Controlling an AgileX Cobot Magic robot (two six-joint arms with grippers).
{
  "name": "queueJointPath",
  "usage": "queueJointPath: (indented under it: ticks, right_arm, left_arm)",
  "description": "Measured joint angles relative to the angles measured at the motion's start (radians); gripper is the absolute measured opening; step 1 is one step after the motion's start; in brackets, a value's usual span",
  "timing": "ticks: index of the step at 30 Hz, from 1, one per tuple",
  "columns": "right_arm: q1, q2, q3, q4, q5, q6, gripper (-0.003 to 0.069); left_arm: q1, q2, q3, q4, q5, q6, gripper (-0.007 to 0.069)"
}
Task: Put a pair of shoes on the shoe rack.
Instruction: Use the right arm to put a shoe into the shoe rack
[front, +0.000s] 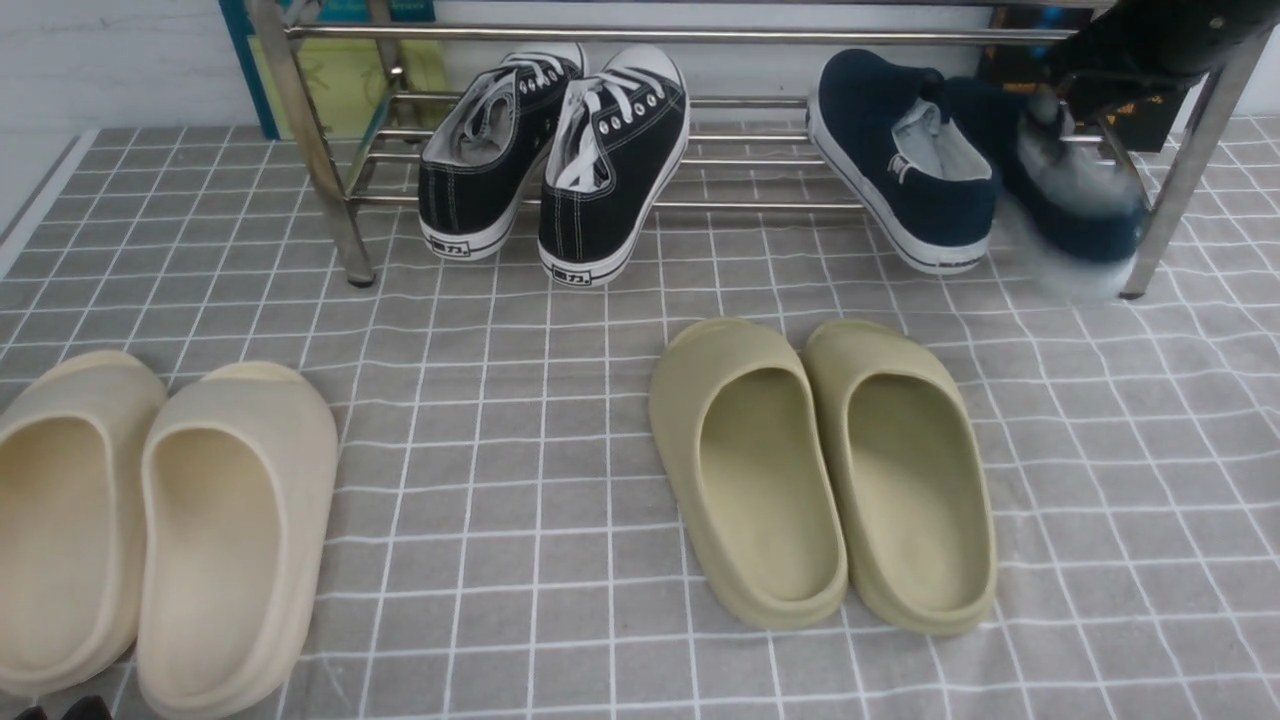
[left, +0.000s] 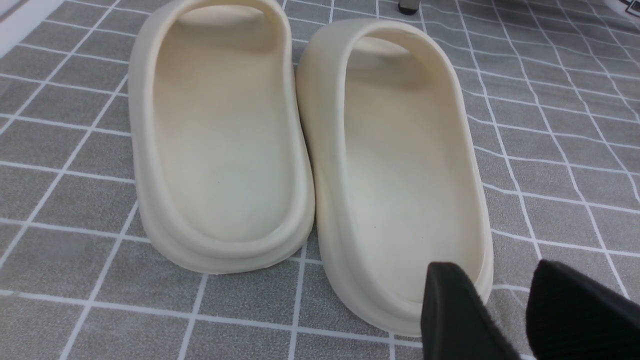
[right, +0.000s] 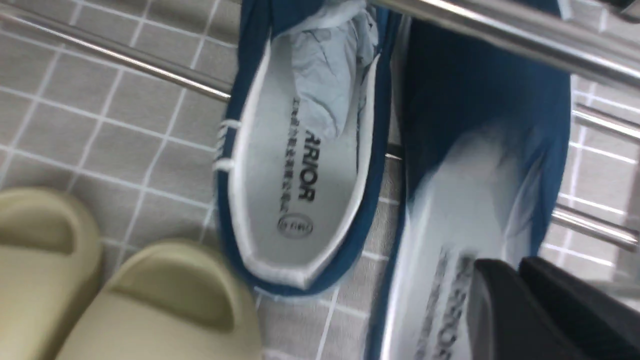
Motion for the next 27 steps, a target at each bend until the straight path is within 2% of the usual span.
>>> queueJointPath:
  ticks: [4, 9, 16, 21, 24, 27]
  right_arm:
    - [0.000, 0.067, 0.000, 0.008, -0.044, 0.001, 0.0195]
    - [0.001, 0.080, 0.000, 0.024, -0.053, 0.001, 0.0254]
    - [0.001, 0.047, 0.000, 0.021, 0.061, 0.001, 0.0260]
    - [0.001, -0.027, 0.000, 0.011, 0.194, 0.001, 0.0231]
    - [0.001, -0.081, 0.024, 0.011, 0.211, 0.001, 0.0221]
    - [0.001, -0.204, 0.187, 0.011, 0.211, 0.001, 0.0218]
  left_arm:
    - [0.000, 0.000, 0.000, 0.000, 0.000, 0.000, 0.0239]
    - [0.000, 0.000, 0.000, 0.000, 0.000, 0.000, 0.0239]
    - [0.000, 0.000, 0.000, 0.000, 0.000, 0.000, 0.0239]
    - [0.000, 0.000, 0.000, 0.000, 0.000, 0.000, 0.0239]
    - [0.000, 0.000, 0.000, 0.000, 0.000, 0.000, 0.0239]
    - [0.000, 0.000, 0.000, 0.000, 0.000, 0.000, 0.0239]
